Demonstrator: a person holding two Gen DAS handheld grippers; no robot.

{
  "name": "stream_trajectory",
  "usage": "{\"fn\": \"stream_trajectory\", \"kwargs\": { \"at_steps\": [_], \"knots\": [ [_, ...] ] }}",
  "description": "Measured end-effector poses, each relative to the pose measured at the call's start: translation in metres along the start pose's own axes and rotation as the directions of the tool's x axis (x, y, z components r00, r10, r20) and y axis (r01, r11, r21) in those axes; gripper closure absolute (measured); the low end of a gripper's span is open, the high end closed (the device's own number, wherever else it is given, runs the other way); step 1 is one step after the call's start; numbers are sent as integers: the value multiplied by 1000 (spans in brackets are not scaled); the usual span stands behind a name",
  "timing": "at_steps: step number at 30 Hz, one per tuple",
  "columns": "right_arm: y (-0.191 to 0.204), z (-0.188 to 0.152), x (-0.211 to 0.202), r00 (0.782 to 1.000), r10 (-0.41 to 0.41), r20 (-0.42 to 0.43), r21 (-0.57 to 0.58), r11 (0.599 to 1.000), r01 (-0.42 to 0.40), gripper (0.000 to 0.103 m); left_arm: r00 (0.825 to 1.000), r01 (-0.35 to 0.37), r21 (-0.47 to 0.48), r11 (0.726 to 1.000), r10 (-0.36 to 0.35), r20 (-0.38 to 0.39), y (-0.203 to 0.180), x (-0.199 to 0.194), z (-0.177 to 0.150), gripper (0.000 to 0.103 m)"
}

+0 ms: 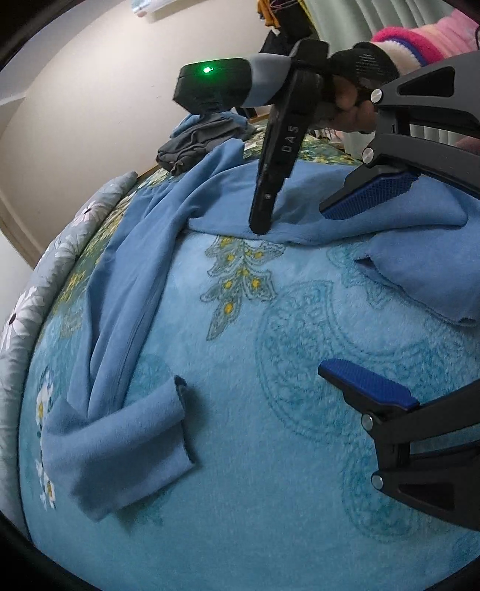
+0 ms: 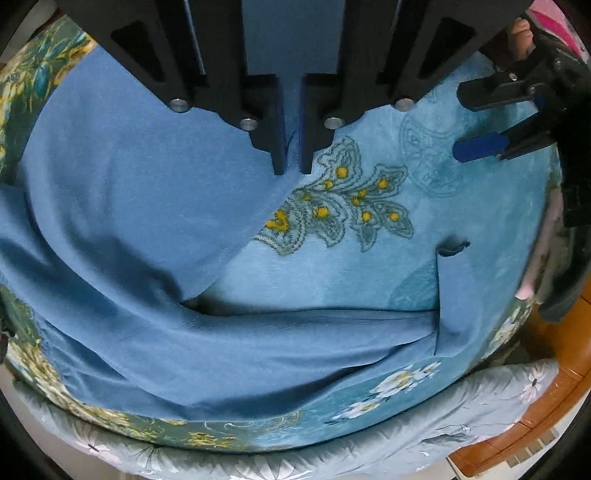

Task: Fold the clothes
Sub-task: 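Move the right tool toward the blue pants beside the clothes pile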

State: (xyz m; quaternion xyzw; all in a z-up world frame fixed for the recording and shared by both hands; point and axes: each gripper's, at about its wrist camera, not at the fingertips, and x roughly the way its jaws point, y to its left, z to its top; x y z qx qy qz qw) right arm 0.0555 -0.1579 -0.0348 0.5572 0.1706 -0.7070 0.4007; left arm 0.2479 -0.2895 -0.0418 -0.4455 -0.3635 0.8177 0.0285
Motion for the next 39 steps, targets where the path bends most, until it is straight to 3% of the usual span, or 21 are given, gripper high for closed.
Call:
{"fn": "stream_trajectory", "kwargs": {
  "at_steps": [8,14,19,22,27,28,31,36,37,38,39],
  "knots": [
    [-21,33,-48,984,-3,180,52,999,-7,103,999,-34,103,994,35,-16,-17,10,-10,22],
    [-23,29,-52,987,21,162,37,999,-28,102,996,-73,200,977,80,-27,-32,15,-20,23],
    [-39,19,-39,992,46,119,112,992,-59,102,986,-153,317,936,166,-14,-48,19,-34,24],
    [-48,16,-38,992,55,113,144,987,-71,102,978,-193,383,903,209,-1,-58,24,-44,37],
    [-56,15,-38,990,80,112,186,977,-100,102,973,-209,444,871,231,5,-68,30,-50,80],
    [-57,14,-37,990,85,111,192,976,-105,102,977,-192,433,881,214,-1,-66,30,-50,95],
    [-59,13,-37,990,89,106,202,973,-109,102,987,-145,378,914,160,-8,-58,26,-43,97],
    [-65,12,-37,990,100,103,225,967,-121,102,983,-178,299,937,157,92,-45,0,-26,98],
    [-66,11,-38,989,99,106,228,966,-121,102,974,-211,266,941,177,143,-37,-12,-18,98],
    [-68,11,-39,989,98,109,230,966,-121,102,953,-264,216,940,219,211,-28,-27,-7,98],
    [-69,11,-41,989,97,112,232,965,-121,102,916,-331,150,932,279,289,-15,-46,4,98]
  ]
}}
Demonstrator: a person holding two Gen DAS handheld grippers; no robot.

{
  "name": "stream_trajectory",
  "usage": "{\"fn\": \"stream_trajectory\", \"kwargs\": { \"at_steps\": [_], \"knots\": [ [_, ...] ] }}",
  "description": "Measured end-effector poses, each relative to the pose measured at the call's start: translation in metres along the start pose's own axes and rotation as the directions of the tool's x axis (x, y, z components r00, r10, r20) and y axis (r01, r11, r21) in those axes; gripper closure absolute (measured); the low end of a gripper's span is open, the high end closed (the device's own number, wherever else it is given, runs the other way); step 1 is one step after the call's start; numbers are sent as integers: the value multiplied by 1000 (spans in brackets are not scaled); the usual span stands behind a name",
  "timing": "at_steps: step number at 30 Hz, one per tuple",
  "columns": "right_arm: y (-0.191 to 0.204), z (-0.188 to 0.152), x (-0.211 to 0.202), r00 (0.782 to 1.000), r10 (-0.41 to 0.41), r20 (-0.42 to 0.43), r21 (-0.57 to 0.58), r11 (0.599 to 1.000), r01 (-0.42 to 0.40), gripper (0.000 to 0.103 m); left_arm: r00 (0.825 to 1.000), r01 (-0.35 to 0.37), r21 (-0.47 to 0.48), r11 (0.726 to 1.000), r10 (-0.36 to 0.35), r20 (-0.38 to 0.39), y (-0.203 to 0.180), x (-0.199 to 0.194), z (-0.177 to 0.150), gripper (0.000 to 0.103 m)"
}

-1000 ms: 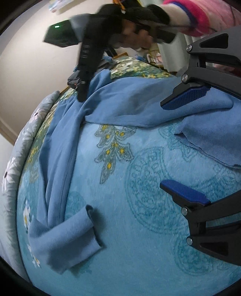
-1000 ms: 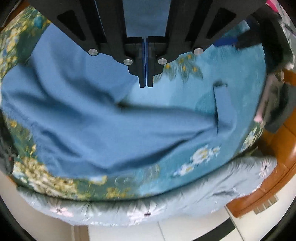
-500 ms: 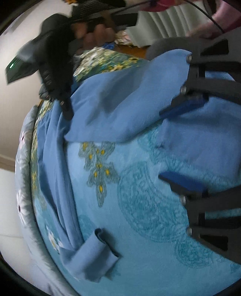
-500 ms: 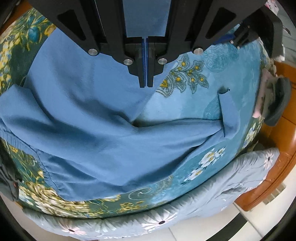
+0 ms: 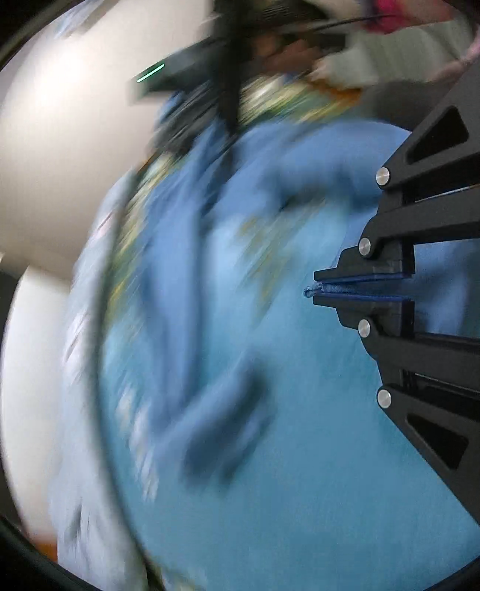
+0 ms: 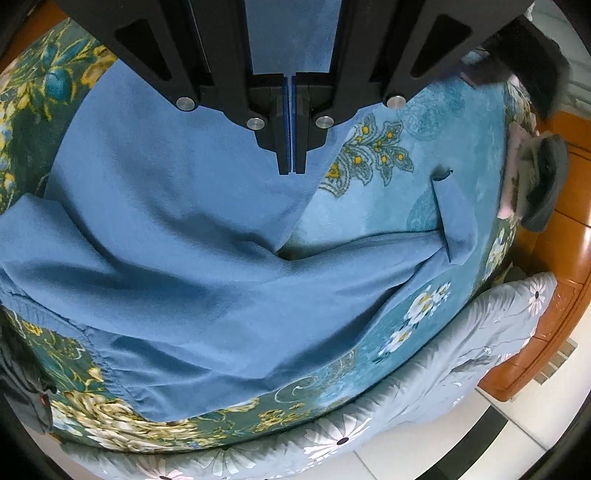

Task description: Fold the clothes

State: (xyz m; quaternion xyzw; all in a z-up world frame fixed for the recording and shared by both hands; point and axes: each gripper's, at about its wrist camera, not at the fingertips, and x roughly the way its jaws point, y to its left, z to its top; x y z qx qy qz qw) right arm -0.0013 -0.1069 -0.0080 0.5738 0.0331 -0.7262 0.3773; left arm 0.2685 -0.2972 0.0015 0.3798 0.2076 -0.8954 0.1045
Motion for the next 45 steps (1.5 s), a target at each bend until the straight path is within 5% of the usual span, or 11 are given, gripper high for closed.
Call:
{"fn": "stream_trajectory", "kwargs": {
  "at_steps": [3,6,13,15,19,22,27,29,33,36,45],
  "knots": [
    [-6,2,-7,1000,-2,19,12,1000,2,102,978,-163,-148,975,180,107,50,-23,21,98],
    [-15,6,-13,999,-5,41,40,999,4,102,917,-344,-240,908,380,124,90,-35,31,98],
    [-51,14,-45,988,-26,152,141,990,5,102,828,-501,-382,777,559,50,150,-26,42,97],
    [-68,15,-60,979,-50,195,181,983,14,102,820,-496,-422,759,569,61,163,-27,45,97],
    [-105,13,-81,964,-113,241,260,964,48,101,853,-441,-453,775,519,58,174,-23,36,97],
    [-132,5,-79,963,-141,231,334,941,58,85,877,-389,-478,787,475,67,179,-26,32,95],
    [-163,-12,-69,961,-106,254,431,902,-14,73,910,-274,-564,779,400,111,187,-44,16,52],
    [-167,-18,-64,959,-101,264,454,891,-31,71,909,-234,-603,763,391,142,191,-55,8,48],
    [-173,-26,-50,959,-43,280,475,874,-100,72,926,-180,-655,734,351,138,198,-61,-8,44],
    [-169,-28,-45,951,-5,308,455,879,-143,98,935,-186,-668,721,338,106,200,-58,-14,44],
    [-169,-38,-38,932,-53,360,465,876,-129,98,933,-291,-703,649,356,-58,203,-34,-30,44]
  ]
}}
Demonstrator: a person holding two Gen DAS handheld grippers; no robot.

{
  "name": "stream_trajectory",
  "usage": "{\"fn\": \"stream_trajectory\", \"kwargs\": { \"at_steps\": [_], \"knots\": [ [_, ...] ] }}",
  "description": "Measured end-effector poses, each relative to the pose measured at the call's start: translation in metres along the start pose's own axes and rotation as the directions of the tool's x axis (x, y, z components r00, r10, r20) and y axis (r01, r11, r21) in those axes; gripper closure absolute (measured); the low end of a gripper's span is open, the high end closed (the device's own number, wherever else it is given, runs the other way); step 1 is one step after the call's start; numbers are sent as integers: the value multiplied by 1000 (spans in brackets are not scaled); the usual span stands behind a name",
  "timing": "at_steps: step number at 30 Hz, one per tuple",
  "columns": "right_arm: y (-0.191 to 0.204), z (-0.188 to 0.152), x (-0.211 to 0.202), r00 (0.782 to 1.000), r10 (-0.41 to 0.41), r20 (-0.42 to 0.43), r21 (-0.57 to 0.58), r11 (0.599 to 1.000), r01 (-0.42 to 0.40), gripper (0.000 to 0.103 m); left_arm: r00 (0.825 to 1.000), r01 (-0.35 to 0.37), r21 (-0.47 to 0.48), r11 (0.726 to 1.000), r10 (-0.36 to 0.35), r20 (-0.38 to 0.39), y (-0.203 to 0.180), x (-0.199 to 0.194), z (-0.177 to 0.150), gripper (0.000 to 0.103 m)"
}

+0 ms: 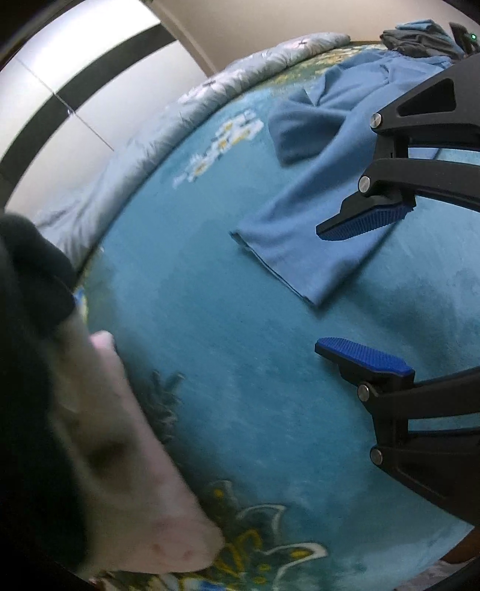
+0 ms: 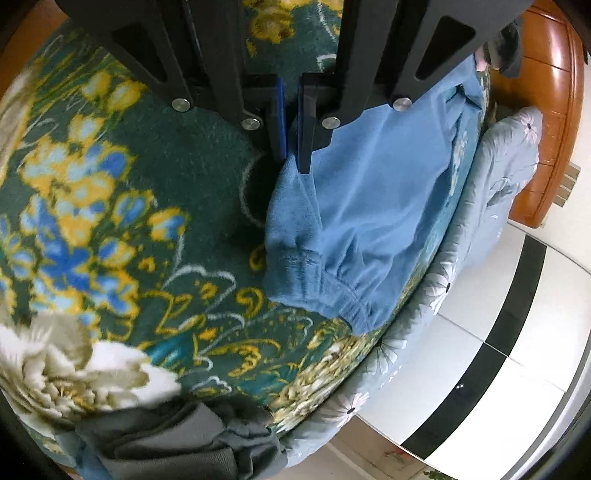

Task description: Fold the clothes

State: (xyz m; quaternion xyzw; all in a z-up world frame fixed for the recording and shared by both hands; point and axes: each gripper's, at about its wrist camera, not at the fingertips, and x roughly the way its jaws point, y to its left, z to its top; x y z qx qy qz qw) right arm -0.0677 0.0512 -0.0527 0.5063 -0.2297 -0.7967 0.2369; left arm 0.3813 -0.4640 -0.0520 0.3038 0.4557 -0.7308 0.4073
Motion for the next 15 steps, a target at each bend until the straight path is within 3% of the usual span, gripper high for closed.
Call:
{"fn": "stream_trajectory", "kwargs": {
  "at_steps": [5,7,10,12,15],
  "knots": [
    [-3,0,2,1000,15,2,5,1000,-15,98,998,68,-33,997,-68,1,2,5,0,46],
    [-3,0,2,1000,15,1,1,1000,-15,98,990,140,-57,988,-140,-5,3,10,3,57],
    [-1,0,2,1000,14,0,-3,1000,-14,98,982,183,-92,979,-187,-36,5,21,4,93],
    [0,1,0,1000,17,-1,1,1000,-17,98,981,185,-115,976,-191,-42,8,24,2,97],
    [1,1,-5,1000,30,3,5,1000,-30,98,987,156,-83,984,-153,38,3,6,2,98]
  ]
}}
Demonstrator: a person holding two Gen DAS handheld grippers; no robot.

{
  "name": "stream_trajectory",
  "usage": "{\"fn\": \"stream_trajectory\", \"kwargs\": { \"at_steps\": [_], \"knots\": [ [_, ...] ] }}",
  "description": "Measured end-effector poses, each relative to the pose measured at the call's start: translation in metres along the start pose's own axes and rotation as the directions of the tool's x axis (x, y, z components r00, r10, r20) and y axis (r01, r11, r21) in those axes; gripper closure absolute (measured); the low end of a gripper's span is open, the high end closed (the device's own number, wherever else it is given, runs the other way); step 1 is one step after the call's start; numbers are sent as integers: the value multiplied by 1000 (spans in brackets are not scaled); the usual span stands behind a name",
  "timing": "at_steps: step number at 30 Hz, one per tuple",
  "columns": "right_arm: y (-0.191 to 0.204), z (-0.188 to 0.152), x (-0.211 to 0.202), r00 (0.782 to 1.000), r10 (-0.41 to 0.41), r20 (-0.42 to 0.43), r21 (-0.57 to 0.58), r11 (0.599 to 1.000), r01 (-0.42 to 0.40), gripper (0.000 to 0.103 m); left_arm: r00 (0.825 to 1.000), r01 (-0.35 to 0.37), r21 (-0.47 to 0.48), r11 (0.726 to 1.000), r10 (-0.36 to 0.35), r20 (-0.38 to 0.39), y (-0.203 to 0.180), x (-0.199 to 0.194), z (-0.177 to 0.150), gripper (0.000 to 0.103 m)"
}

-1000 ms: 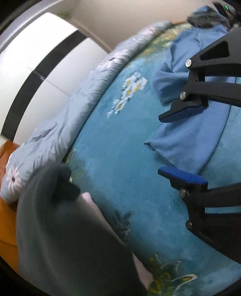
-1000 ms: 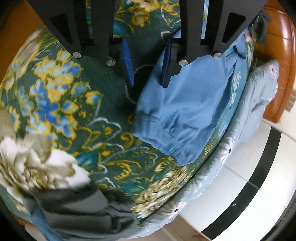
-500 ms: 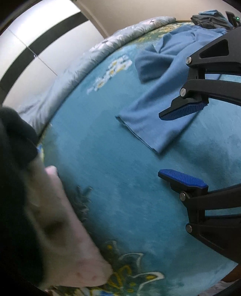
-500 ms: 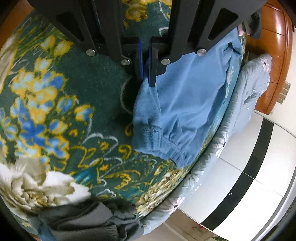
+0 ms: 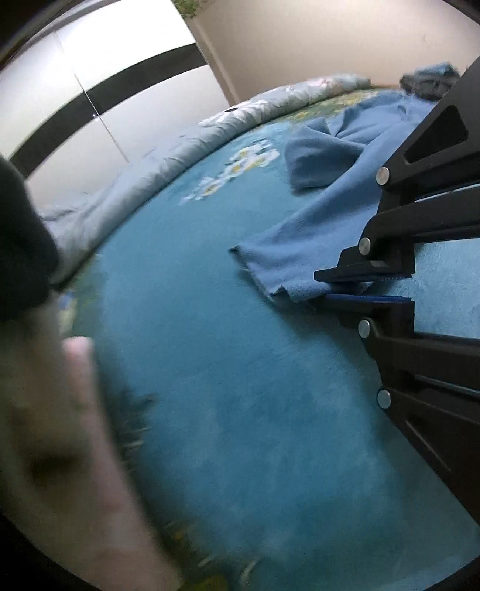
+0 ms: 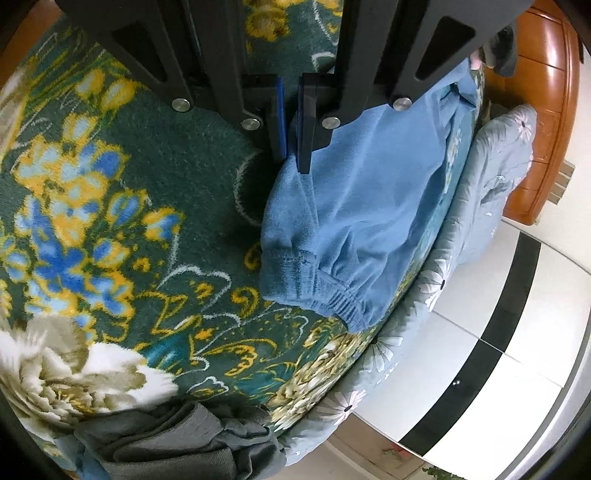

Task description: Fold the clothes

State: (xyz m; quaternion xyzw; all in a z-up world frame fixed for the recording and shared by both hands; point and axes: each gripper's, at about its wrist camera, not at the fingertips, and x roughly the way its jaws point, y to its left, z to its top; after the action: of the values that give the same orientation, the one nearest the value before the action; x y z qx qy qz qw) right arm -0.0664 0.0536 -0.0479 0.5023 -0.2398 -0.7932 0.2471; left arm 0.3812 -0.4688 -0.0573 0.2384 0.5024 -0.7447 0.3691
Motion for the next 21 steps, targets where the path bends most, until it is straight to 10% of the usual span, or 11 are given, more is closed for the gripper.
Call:
{"fn": "stream_trajectory", "kwargs": {
  "at_steps": [7,21],
  "knots": [
    [18,0,-30,997,-13,72,-83,996,19,100,948,-146,92,985,113,296,-18,-60,-9,100],
    [7,-2,-40,997,23,76,-46,999,-20,100,974,-152,-45,987,158,163,24,-49,-6,99]
  ]
}}
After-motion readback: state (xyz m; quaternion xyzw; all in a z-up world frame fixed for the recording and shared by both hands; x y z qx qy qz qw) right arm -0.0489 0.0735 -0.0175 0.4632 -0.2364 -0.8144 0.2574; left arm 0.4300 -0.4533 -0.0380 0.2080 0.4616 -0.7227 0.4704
